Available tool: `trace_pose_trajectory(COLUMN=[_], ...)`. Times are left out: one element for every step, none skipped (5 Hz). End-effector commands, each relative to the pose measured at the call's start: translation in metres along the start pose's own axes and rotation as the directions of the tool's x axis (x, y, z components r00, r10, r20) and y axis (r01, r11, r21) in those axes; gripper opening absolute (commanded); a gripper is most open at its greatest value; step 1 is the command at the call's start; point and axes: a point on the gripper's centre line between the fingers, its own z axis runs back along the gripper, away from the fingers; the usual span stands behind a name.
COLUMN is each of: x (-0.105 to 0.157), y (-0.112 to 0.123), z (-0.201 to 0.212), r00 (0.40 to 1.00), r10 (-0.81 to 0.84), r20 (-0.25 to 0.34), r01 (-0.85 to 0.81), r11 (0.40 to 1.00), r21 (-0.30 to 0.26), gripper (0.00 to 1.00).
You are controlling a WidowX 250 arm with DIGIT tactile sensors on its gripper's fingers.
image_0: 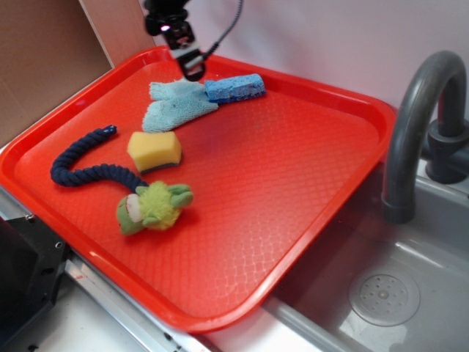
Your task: Grab the blue sponge.
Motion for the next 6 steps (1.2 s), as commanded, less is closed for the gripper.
trace_pose_trajectory(x=[0.039,0.037,0.031,0.029,0.029,0.030], y=[0.017,0.006,-0.008,-0.020,-0.027,-0.030], z=[-0.015,-0.026,-0.032,-0.026,-0.018,-0.032], r00=[0.997,0.995,0.990,0.982,0.982,0.984], r10=[-0.065,-0.097,-0.143,-0.180,-0.177,-0.174], r20=[0.037,0.011,0.018,0.058,0.070,0.021], r01=[0.066,0.098,0.144,0.187,0.186,0.175], r11=[0.998,0.994,0.983,0.967,0.969,0.976], r21=[-0.018,-0.043,-0.114,-0.170,-0.161,-0.126], gripper=[1.00,1.00,1.00,1.00,1.00,1.00])
